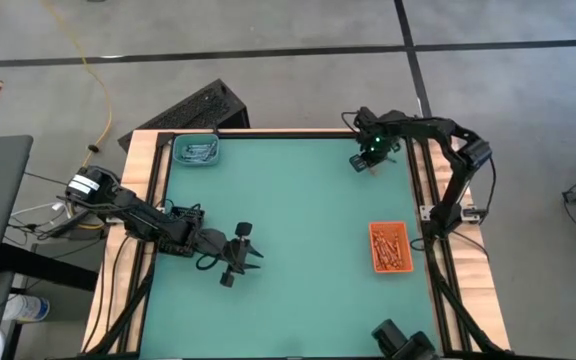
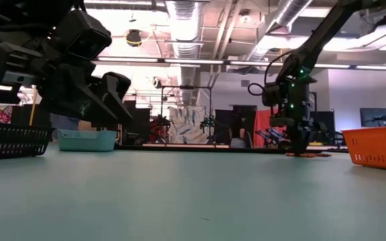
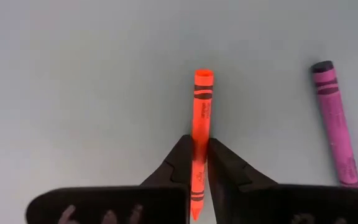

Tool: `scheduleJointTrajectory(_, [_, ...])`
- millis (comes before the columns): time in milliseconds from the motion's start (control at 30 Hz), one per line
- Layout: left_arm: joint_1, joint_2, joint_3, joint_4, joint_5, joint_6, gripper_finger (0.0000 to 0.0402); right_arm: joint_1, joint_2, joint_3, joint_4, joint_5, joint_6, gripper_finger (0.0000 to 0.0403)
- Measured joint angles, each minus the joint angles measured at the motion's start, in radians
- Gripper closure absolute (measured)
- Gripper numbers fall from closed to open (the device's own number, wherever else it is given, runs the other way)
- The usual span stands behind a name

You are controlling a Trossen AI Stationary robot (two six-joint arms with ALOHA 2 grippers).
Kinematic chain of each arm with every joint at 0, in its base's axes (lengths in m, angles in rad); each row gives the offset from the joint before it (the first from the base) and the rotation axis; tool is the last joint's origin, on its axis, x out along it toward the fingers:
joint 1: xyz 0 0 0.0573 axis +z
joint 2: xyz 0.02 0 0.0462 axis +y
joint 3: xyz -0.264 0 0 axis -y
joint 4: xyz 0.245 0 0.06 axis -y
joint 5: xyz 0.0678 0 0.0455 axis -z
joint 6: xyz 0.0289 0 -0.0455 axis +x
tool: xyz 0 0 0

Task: Sort crayons
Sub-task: Put the orange crayon into the orange bin

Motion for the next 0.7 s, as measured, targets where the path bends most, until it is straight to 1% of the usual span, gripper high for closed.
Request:
scheduleJointTrajectory(233, [0.000, 0.000, 0.000, 0.001, 0.001, -0.003, 0.0273, 0.082, 0.024, -0.005, -0.006, 0.047, 0.000, 0.0359])
scheduleJointTrajectory(433, [-0.002, 0.000, 0.000, -0.004, 0.014, -0.011, 0.0273, 0.172, 0.031, -0.006, -0.026, 0.158, 0.001, 0.0369])
scheduleJointTrajectory(567, [-0.002, 0.000, 0.000, -0.005, 0.016, -0.012, 0.0273, 0.231, 0.012, -0.008, -0.056, 0.150, 0.001, 0.0395])
scheduleJointTrajectory(700, [-0.002, 0.000, 0.000, -0.004, 0.016, -0.011, 0.0273, 0.294, -0.011, -0.012, -0.108, 0.106, 0.014, 0.0399])
